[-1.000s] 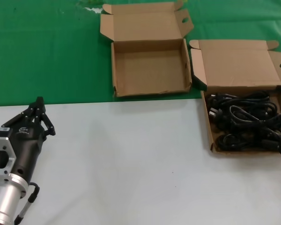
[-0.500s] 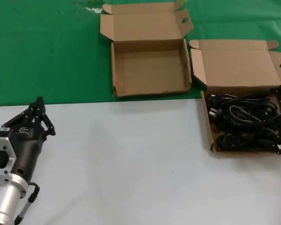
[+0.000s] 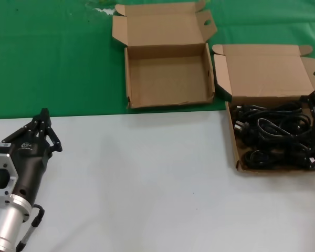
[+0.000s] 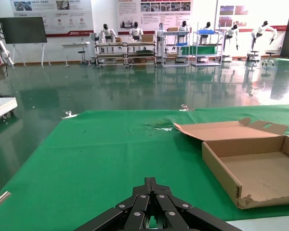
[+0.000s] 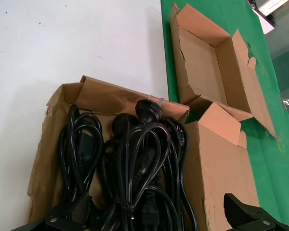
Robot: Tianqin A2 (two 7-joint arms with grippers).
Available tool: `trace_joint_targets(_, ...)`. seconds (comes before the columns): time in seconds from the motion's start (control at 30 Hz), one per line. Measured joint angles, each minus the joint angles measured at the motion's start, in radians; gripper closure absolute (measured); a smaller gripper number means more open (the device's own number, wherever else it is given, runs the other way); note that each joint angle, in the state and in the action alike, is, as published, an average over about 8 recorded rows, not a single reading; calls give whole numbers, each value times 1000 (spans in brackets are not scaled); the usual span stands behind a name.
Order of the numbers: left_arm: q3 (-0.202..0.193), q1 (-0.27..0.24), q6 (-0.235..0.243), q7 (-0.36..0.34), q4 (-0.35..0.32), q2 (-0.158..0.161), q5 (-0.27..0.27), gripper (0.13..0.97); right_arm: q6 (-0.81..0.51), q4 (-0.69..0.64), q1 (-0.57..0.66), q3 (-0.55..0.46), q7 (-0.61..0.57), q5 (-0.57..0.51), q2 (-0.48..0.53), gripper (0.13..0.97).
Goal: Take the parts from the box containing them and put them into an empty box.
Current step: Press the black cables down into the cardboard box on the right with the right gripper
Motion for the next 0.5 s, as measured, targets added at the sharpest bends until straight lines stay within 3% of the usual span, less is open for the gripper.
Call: trace_joint_targets(0.5, 0, 0, 0, 0, 0, 0, 0, 958, 33, -51, 17, -1, -30, -11, -24, 175)
